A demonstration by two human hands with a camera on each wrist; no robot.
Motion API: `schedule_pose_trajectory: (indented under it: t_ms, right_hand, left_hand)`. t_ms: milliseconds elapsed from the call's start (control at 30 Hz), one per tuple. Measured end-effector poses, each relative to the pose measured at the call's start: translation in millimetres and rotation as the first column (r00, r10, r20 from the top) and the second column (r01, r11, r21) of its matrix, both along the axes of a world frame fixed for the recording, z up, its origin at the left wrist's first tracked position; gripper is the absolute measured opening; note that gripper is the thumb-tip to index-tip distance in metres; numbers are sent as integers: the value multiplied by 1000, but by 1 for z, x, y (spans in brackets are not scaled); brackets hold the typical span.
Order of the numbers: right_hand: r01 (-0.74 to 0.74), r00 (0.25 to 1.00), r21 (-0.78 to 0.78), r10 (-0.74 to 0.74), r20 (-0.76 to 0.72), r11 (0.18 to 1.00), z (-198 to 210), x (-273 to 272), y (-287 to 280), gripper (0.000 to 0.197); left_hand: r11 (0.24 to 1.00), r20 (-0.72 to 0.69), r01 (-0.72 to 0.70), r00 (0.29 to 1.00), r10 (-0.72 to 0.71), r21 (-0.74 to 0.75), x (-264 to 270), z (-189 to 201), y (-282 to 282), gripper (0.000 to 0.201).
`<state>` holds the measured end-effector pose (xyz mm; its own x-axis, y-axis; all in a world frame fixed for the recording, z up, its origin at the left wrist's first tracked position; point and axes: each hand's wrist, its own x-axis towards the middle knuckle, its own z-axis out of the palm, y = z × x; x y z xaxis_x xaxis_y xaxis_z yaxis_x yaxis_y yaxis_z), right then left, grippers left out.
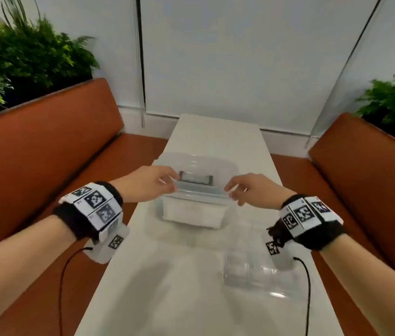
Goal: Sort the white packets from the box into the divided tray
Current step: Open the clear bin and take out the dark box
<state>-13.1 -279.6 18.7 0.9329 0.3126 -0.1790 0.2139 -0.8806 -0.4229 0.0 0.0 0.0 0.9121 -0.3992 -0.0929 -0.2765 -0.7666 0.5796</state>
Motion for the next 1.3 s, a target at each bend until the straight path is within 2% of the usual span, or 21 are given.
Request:
schedule_pose_trajectory:
  t_ms: [100,167,267,367,467,600,733,833,933,1067,1133,1233,1300]
  right_hand:
    - [152,986,-46,-148,78,987,-10,41,4,28]
    - [225,973,-158,-213,88,961,-20,59,5,36]
    - [328,944,-238,-311,107,914,-40,75,6,41]
    - [439,898,-189,-430,87,878,-56,85,4,35]
    - [491,871,-148,-483,93,858,-69,93,2,30]
    - [563,825,-52,-558,87,825,-84,94,2,18]
    - [646,757,74,-650,63,760,-86,96,0,28]
    - [644,761,131,-649,-10,754,-83,97,-4,30]
    - [633,769,156,-639,-19,758,-81,96,-7,30]
    - [629,769,204,-639,-19,750,-77,98,-13,34]
    - [634,760,277,-648,-49,722,-72,101,-16,36]
    - [642,749,434,-639,-178,632,-59,106,-25,32]
    - [658,735,531,-610,-298,534,-50,109,-34,29]
  left_hand:
    - [981,24,-186,982,185,57,38,-14,4,46]
    - [954,24,-266,964,265,141,56,-24,5,54]
    - [910,35,-352,935,353,220,71,-37,6,49]
    - [879,13,-409,908,418,245,83,-48,5,42]
    - [856,-15,-462,878,478,234,93,-57,7,38]
    - [827,18,-517,850,526,223,98,-58,3,30]
    - [816,102,-508,860,501,276,98,-54,-6,24]
    - [793,142,-510,859,493,333,103,-51,-11,21]
    - [764,188,-538,842,505,357,105,-49,-16,18]
    - [742,226,-591,807,546,316,103,-43,-20,13]
    - [736,242,-624,781,576,261,102,-34,-20,14]
    - [706,224,-699,711,667,117,100,-10,-20,37]
    - [679,132,-734,672,729,-15,97,7,-19,47]
